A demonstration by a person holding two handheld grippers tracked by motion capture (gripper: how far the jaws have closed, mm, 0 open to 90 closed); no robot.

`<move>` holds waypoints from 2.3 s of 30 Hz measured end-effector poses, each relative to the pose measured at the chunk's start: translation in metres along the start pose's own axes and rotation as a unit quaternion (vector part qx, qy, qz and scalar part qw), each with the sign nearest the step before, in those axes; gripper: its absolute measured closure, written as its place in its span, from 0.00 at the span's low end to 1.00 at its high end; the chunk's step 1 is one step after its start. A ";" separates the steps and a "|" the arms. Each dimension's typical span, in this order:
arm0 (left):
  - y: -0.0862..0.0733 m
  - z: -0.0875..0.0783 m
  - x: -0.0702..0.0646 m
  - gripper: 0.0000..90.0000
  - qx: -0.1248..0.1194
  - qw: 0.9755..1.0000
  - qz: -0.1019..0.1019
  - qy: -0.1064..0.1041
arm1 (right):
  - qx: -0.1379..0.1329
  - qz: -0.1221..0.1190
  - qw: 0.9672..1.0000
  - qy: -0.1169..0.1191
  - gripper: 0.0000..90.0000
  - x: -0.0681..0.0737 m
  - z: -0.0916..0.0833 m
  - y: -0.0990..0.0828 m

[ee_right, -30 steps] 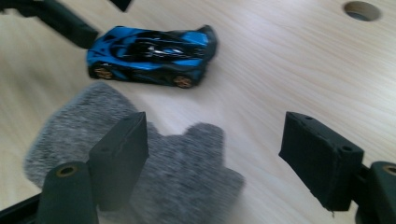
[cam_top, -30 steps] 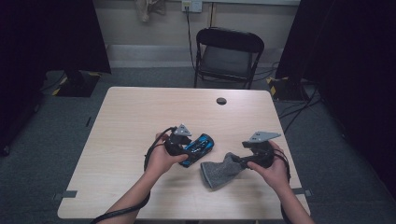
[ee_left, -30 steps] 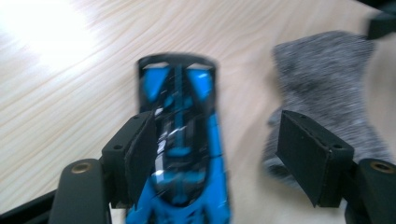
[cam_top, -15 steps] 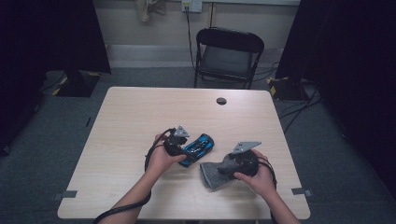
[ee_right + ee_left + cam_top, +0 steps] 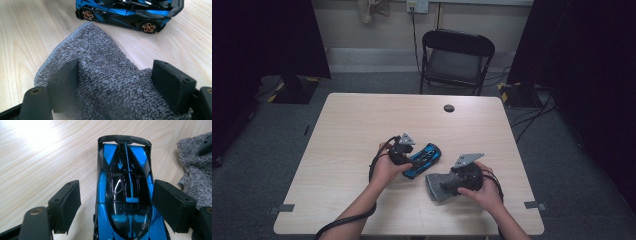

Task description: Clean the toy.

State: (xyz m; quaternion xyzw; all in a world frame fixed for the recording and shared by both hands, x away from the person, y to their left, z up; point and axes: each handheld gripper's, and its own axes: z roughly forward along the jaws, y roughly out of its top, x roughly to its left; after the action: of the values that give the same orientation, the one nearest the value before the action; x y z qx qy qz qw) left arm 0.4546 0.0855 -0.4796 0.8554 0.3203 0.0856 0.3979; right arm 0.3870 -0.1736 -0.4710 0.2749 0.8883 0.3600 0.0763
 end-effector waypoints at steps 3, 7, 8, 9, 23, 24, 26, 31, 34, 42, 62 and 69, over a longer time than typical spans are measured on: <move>-0.001 0.003 0.001 0.25 -0.003 1.000 -0.003 -0.008 | 0.007 -0.001 1.000 0.003 0.28 -0.001 0.003 -0.003; -0.001 0.004 0.001 0.31 -0.006 1.000 -0.008 -0.030 | 0.014 0.001 1.000 0.004 0.32 -0.003 0.007 -0.006; -0.001 0.004 0.001 0.38 -0.006 0.999 -0.012 -0.033 | 0.015 0.001 1.000 0.002 0.34 -0.003 0.008 -0.006; -0.001 0.004 0.002 0.38 -0.006 0.999 -0.012 -0.034 | 0.016 0.000 1.000 0.002 0.35 -0.003 0.008 -0.006; -0.002 0.004 0.002 0.40 -0.009 0.999 -0.016 -0.037 | 0.026 -0.018 0.999 0.004 0.78 0.002 0.009 0.008; -0.002 0.004 0.002 0.40 -0.008 0.999 -0.016 -0.037 | 0.024 -0.021 0.999 0.005 0.78 0.003 0.009 0.011; -0.003 0.003 0.003 0.40 -0.008 0.999 -0.016 -0.038 | 0.020 -0.029 0.999 0.010 0.79 0.009 0.012 0.018; -0.004 0.003 0.003 0.40 -0.009 0.999 -0.017 -0.039 | 0.020 -0.039 0.999 0.008 0.79 0.014 0.026 0.029; -0.004 0.002 0.002 0.40 -0.007 0.999 -0.016 -0.036 | 0.021 -0.043 0.999 0.002 0.79 0.012 0.032 0.034; -0.006 0.003 0.002 0.40 -0.016 0.999 -0.017 -0.038 | 0.027 -0.036 0.999 -0.011 0.79 0.004 0.037 0.040; -0.007 0.001 0.001 0.40 -0.018 0.999 -0.014 -0.036 | 0.031 -0.020 0.999 -0.037 0.79 -0.011 0.035 0.039; -0.007 0.001 0.001 0.40 -0.020 0.999 -0.013 -0.034 | 0.030 -0.005 0.998 -0.047 0.79 -0.020 0.032 0.038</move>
State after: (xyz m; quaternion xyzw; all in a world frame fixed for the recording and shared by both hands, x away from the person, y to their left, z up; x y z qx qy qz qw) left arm 0.4526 0.0891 -0.4861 0.8457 0.3158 0.0574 0.4264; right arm 0.4308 -0.1425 -0.4699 0.2894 0.8953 0.3198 0.1114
